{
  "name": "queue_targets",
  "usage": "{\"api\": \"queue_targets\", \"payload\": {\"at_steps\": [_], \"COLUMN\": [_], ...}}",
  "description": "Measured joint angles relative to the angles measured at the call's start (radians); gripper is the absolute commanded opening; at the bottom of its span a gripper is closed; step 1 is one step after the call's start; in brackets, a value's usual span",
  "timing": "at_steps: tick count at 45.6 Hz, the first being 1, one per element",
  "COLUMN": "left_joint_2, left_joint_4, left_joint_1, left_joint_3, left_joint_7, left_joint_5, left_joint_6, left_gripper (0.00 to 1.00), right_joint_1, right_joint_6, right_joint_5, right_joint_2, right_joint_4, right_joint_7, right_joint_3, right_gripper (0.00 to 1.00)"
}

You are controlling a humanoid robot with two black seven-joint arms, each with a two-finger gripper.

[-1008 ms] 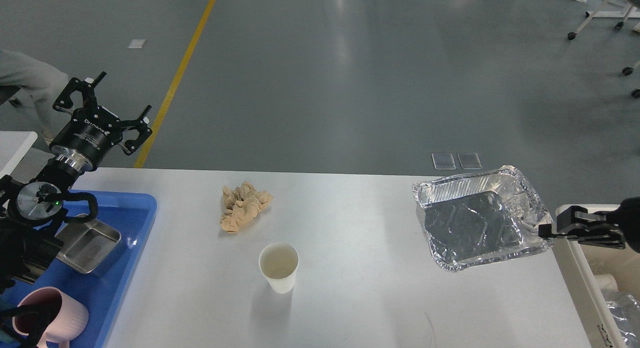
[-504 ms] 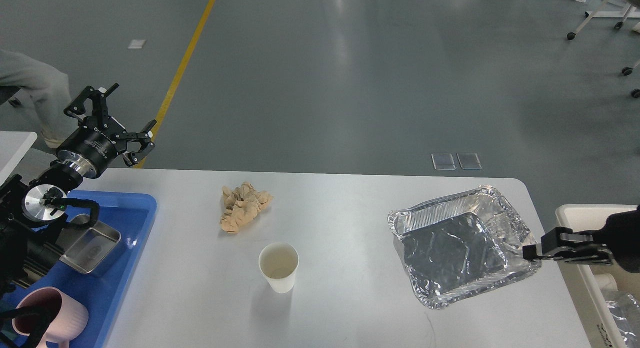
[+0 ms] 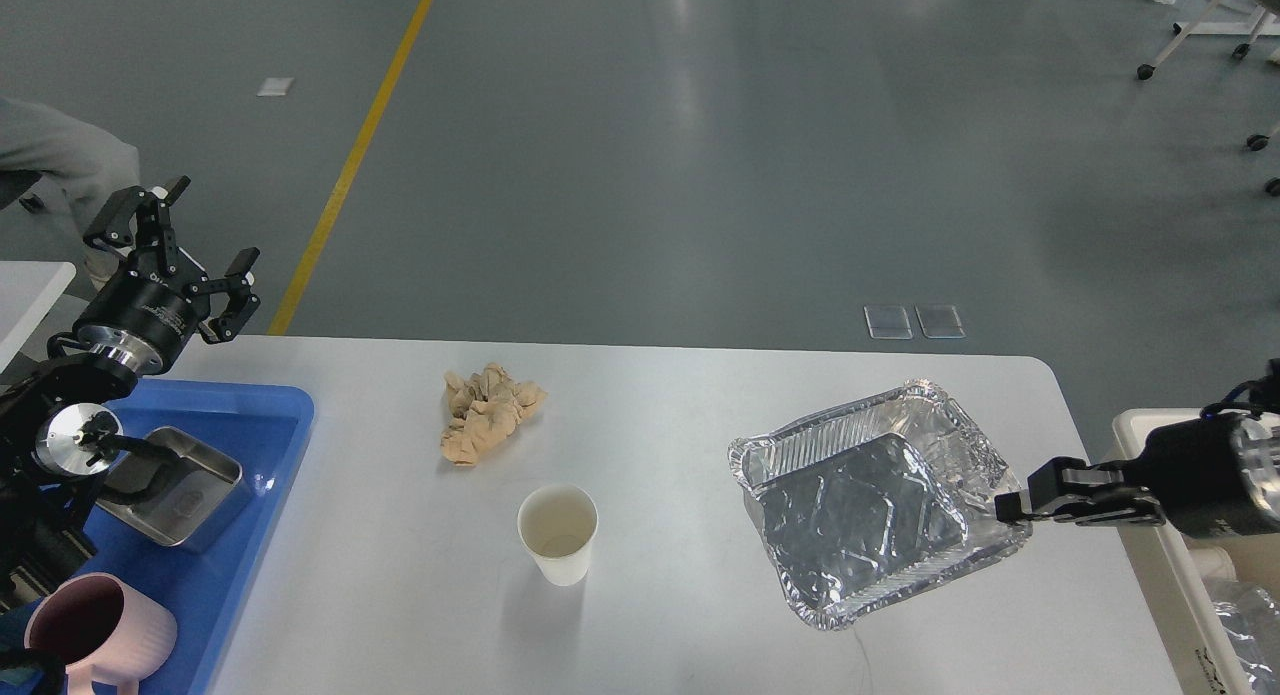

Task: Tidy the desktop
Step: 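Reach the left gripper toward the paper cup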

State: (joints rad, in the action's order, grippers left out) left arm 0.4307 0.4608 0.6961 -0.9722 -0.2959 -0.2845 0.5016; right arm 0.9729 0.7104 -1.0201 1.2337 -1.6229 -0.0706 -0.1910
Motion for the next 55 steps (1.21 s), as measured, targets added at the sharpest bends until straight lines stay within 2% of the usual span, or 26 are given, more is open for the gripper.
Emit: {"api": "queue_targets", "payload": {"at_steps": [4,8,12,17,21,25,33,36,41,55], "left_joint_2": [0.0,0.016,0.058,0.115,0.145,0.183,0.272,0.332,0.409,0.659], "left_joint_4": [0.034,0.105,0.204,0.345,0.435,0.525,0.686,0.767,0.857,1.052], "left_joint_1": [0.0,-0.004,-0.004,0.008,0.008,-0.011,-0.043,-0.044,-0.041,-0.011], "left_joint_3": [0.007,0.037,0.128,0.273,0.337,0.358,0.439,0.514,0.58,0.652], "left_joint_7": [-0.003,0.0,0.009,0.044,0.079,0.103,0.145,0.179,0.197,0.199], "left_joint_5": [-0.005,-0.028,-0.09,-0.193,-0.237,-0.259,-0.336,-0.384,-0.429,-0.521], "left_joint_6": [-0.027,-0.129,-0.23,-0.358,-0.458,-0.505,-0.516,-0.512,-0.494,-0.296], "left_gripper": [0.96,0.94,0.93,0.94,0.94,0.94,0.94,0.94,0.95,0.95], "right_joint_1": [0.001,0.002,0.003,0.003,0.003,0.003,0.003,0.003,0.003,0.001], "right_joint_6": [0.0,0.0,0.0,0.0,0.0,-0.002,-0.003,-0.005,-0.012,-0.025], "right_joint_5": [0.0,0.0,0.0,0.0,0.0,0.0,0.0,0.0,0.0,0.0], "right_joint_2": [0.0,0.002,0.004,0.005,0.006,0.007,0.007,0.007,0.007,0.0], "right_joint_4": [0.0,0.0,0.0,0.0,0.001,0.001,0.003,0.005,0.008,0.011], "right_joint_7": [0.0,0.0,0.0,0.0,0.0,0.0,0.0,0.0,0.0,0.0], "right_joint_3": [0.0,0.0,-0.001,-0.002,-0.004,-0.006,-0.017,-0.02,-0.021,-0.021], "right_gripper": [0.0,0.0,0.0,0.0,0.0,0.0,0.0,0.0,0.0,0.0]}}
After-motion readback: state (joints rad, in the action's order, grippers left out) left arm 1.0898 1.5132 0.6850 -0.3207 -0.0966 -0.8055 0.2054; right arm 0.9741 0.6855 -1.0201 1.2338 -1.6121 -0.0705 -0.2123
